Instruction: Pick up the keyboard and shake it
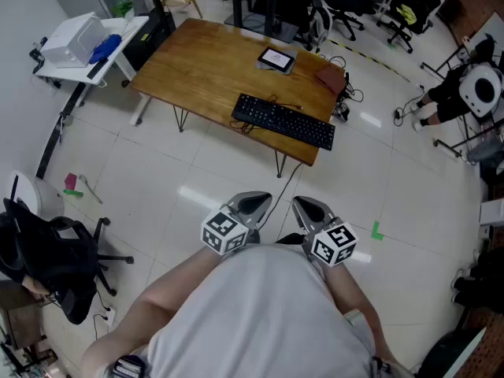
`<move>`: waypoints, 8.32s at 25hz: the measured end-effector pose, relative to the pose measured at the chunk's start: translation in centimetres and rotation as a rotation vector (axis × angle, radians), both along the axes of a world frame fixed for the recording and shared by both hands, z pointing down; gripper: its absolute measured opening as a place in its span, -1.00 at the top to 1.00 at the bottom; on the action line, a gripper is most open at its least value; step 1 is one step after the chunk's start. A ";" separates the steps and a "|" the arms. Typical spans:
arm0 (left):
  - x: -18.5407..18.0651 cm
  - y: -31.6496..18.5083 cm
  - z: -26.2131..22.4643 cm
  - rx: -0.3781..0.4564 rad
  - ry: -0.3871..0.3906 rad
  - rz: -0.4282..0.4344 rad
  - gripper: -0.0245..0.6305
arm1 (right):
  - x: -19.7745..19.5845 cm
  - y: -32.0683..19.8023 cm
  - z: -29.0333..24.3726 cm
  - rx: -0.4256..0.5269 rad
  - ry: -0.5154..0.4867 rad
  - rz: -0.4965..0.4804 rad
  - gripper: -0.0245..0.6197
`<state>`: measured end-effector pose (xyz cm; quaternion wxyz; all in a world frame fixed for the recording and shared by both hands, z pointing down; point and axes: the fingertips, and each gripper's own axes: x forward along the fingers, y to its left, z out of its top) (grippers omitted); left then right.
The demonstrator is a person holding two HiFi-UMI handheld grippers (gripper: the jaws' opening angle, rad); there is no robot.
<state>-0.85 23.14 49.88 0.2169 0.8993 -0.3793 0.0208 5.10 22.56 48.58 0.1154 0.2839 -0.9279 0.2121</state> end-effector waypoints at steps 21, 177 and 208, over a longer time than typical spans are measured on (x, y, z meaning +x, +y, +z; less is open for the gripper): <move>-4.7 -4.2 1.3 -0.042 -0.020 -0.110 0.93 | -3.5 -5.1 1.6 -0.032 0.007 -0.066 0.92; -15.5 -33.9 16.5 -0.682 -0.319 -0.058 0.03 | 15.5 -30.6 19.5 -0.695 0.183 0.505 -0.05; -12.0 -43.8 -10.1 0.128 -0.244 -0.114 0.04 | 18.0 -38.6 -3.2 -0.009 -0.053 0.600 -0.03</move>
